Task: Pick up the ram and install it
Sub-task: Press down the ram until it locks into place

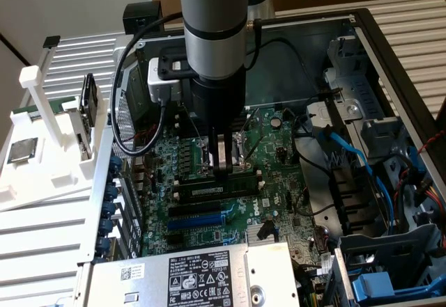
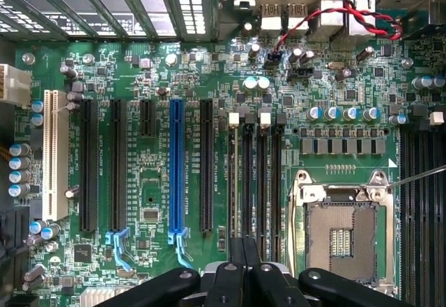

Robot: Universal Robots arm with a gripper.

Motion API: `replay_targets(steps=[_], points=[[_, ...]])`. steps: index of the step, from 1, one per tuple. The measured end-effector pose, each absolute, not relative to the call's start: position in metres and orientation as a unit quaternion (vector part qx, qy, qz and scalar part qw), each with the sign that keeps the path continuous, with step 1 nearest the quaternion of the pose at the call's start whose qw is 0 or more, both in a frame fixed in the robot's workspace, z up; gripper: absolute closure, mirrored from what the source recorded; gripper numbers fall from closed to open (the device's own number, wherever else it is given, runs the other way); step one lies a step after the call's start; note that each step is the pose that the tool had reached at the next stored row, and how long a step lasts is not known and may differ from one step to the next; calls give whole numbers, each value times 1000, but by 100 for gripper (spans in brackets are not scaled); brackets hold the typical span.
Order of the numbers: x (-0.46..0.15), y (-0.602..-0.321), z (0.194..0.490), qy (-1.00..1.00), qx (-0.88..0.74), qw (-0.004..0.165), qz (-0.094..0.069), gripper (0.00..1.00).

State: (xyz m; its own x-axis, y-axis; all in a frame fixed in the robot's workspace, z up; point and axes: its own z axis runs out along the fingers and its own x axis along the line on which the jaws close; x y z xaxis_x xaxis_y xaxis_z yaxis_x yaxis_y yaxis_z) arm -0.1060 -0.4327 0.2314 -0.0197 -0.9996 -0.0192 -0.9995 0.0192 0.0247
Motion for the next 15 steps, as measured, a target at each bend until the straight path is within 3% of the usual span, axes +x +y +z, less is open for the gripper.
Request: replay_targets(steps=[15], points=[[-106,-434,231,-714,700,2,-16,88]])
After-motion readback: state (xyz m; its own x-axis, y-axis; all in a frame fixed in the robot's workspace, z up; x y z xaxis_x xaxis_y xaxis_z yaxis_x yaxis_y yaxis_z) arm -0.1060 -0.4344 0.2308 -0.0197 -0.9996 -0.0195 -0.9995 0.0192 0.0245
